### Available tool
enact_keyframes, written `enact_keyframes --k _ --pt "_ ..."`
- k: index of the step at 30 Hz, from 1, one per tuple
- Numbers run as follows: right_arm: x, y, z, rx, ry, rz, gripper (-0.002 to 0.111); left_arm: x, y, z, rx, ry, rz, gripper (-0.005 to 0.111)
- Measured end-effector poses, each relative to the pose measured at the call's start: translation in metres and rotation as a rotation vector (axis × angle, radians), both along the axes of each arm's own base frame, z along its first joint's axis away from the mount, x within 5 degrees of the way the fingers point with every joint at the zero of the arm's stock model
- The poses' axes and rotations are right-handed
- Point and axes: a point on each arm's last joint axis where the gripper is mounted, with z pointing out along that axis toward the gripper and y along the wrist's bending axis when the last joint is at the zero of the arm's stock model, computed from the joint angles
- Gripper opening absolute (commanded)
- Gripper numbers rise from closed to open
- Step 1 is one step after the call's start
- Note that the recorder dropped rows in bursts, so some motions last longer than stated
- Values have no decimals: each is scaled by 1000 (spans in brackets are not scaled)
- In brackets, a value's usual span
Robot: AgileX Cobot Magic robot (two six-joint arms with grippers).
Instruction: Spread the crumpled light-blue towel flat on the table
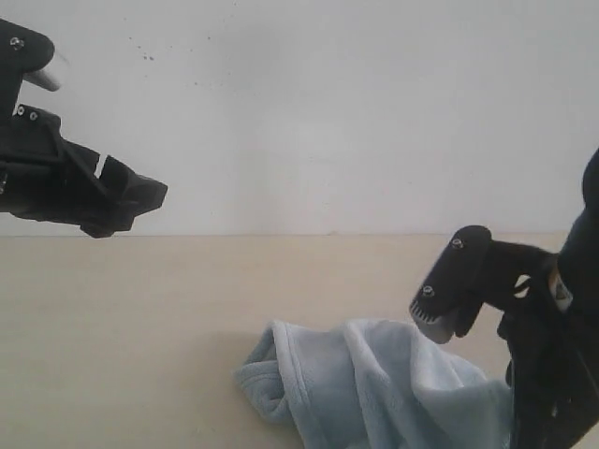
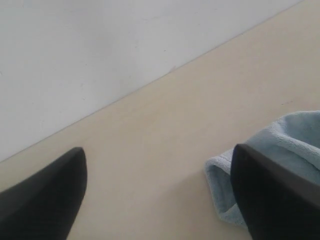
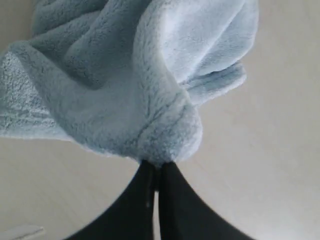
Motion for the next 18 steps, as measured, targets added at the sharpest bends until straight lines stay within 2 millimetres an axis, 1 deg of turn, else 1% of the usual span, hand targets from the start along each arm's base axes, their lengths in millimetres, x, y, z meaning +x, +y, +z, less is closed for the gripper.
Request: enact_keyframes --k 2,4,8,10,13,17,18 --pt "-1 4 -7 61 4 -19 0 0 0 0 0 0 0 75" --pt "-5 12 -10 160 42 -39 0 0 0 0 -2 1 1 75" --pt "-16 34 -7 388 160 42 0 0 0 0 -23 13 13 75" --pt "-17 42 -4 470 167 90 0 0 0 0 -38 22 20 75" --pt "-12 51 1 573 86 112 0 -1 0 -2 -43 49 18 75" --pt "8 57 9 684 -115 26 0 -4 -4 -10 -69 154 -5 75" --pt "12 58 9 704 -141 -3 0 -4 -6 -14 -66 182 -20 75"
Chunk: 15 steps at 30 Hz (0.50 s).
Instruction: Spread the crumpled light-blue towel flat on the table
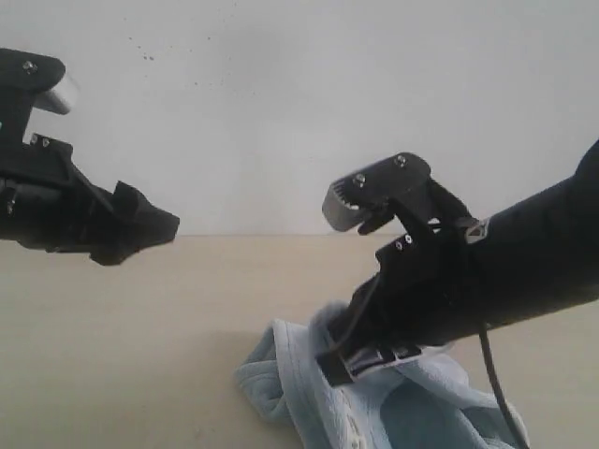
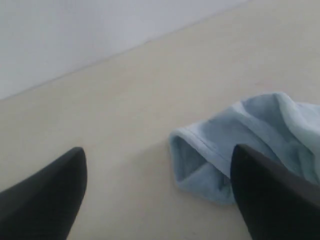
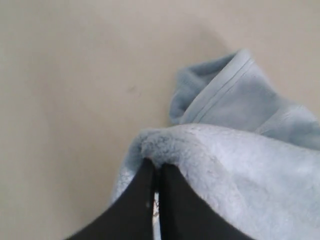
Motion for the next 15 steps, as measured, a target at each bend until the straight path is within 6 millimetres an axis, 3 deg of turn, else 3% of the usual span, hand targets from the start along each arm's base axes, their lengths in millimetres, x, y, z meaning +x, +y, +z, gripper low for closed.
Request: enact_keyframes --k 5,11,15 --pt "23 8 -15 55 -43 -127 4 -3 -18 -23 -37 174 -176 75" --pt "44 19 -51 73 21 -235 34 1 -35 -46 -122 309 -309 75" --pt "51 22 -61 76 25 -269 35 11 -42 -73 -127 405 -308 75"
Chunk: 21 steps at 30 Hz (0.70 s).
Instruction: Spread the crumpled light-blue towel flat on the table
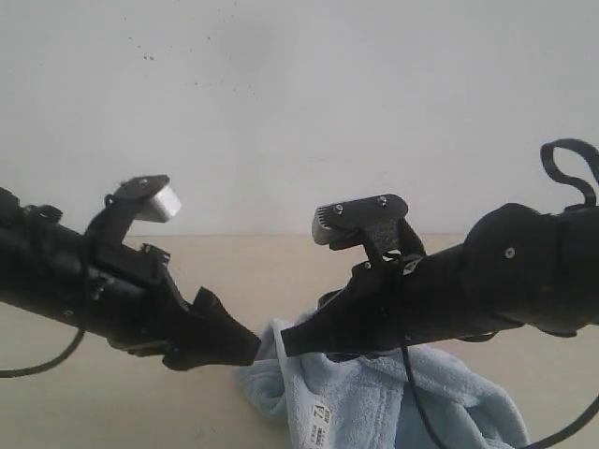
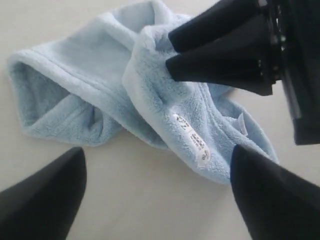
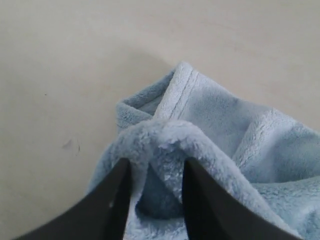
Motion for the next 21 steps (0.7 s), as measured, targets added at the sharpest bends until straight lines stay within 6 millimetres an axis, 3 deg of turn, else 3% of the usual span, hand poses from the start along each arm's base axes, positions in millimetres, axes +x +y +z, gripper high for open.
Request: enact_keyframes --k 4,11,16,18,21 --pt "9 6 8 21 -31 -6 35 2 -15 -19 -4 38 -47 75" --pt "22 22 46 83 -72 44 35 1 -21 -16 -46 -10 -81 75" --pt "12 18 57 -83 -58 211 33 -1 -22 -13 -57 -12 -99 75" --pt "6 10 50 -225 5 263 25 -3 -21 -8 -63 -24 -101 75" --pt "0 -9 35 -444 116 246 0 -5 -20 0 -78 -46 -97 75"
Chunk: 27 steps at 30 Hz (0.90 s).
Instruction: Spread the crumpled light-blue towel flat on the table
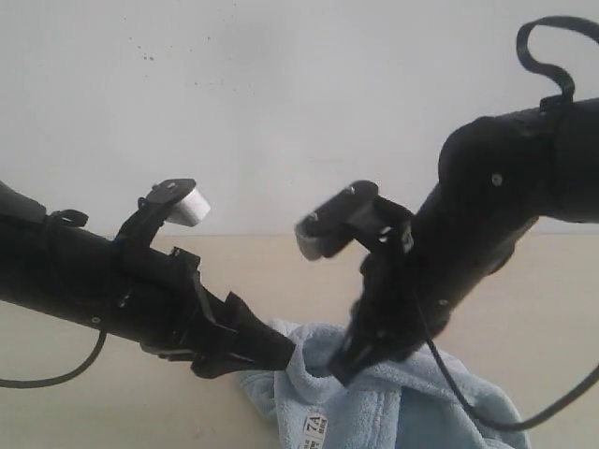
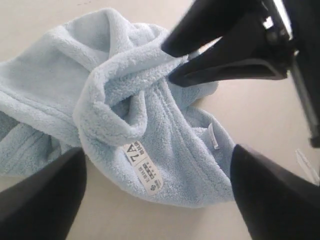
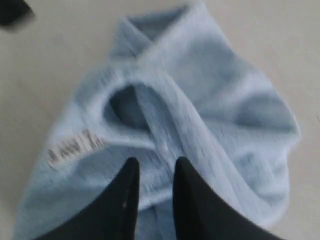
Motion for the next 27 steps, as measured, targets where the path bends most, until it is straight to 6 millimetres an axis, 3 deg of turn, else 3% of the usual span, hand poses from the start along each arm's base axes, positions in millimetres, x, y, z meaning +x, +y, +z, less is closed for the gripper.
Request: enact_keyframes --k 4,12,22,27 --pt "-3 -20 -17 -158 20 -134 0 -4 2 11 -17 -33 4 75" --pt "-19 -30 -55 -141 35 -141 0 -6 3 17 -28 -48 6 75" --pt "8 -11 -38 125 -316 -43 0 -6 3 17 -24 -48 0 75" --pt "14 -32 -38 109 -260 -210 0 -7 5 13 36 -75 -37 75"
